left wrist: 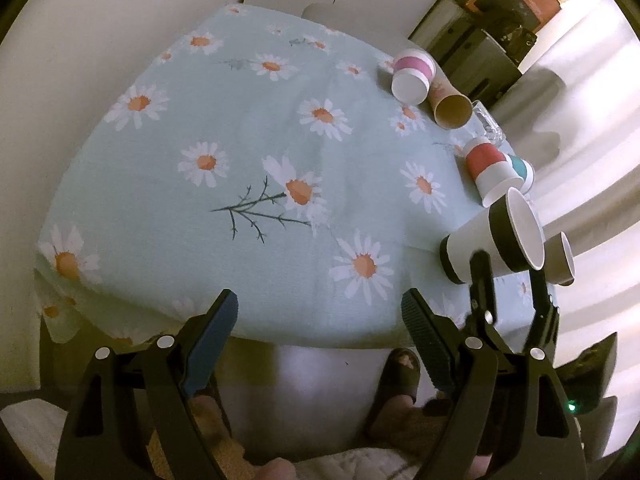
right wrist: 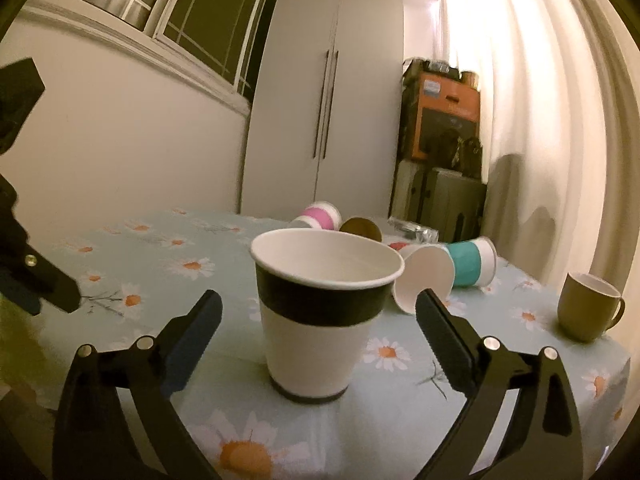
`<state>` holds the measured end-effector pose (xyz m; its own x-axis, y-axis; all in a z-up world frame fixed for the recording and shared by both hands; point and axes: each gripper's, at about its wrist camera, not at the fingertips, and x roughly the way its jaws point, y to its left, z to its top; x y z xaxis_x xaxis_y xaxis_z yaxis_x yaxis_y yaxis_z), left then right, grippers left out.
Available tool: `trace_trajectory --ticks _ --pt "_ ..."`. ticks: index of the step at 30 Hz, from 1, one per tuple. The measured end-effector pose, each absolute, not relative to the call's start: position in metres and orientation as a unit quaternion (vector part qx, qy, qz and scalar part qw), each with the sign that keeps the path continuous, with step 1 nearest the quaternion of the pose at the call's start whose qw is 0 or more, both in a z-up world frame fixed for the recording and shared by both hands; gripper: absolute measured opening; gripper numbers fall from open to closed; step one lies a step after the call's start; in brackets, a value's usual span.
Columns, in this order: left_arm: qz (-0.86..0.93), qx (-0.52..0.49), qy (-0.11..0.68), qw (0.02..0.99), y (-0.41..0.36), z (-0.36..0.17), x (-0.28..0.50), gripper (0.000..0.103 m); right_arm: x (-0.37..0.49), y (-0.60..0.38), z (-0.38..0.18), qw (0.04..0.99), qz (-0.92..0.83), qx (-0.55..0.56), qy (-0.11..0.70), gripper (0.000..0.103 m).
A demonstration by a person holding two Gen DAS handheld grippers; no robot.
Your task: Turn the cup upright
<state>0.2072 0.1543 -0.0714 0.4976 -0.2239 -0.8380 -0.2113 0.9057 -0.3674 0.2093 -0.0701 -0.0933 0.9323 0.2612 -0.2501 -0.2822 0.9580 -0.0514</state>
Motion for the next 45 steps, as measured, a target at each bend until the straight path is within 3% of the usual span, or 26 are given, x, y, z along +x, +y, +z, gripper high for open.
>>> trace_trajectory --ticks 8,10,25,45 --pt "0.001 -0.209 0.467 0.859 0.157 -0.058 0.195 0.082 0.189 -0.092 -0.056 0.978 0.151 -0.043 0.139 0.098" --pt "0.001 -0.199 0.457 0.867 0.153 -0.053 0.191 0.096 0.181 -0.104 -0.047 0.976 0.152 -0.034 0.151 0.098" --pt "-0.025 -0.069 0.365 0.928 0.078 -0.017 0.141 0.096 0.143 -0.177 0.009 0.950 0.189 0.017 0.246 0.098" --pt "-0.052 0.001 0.281 0.958 0.014 -0.006 0.050 0.096 0.078 -0.224 0.020 0.956 0.184 0.014 0.226 0.098"
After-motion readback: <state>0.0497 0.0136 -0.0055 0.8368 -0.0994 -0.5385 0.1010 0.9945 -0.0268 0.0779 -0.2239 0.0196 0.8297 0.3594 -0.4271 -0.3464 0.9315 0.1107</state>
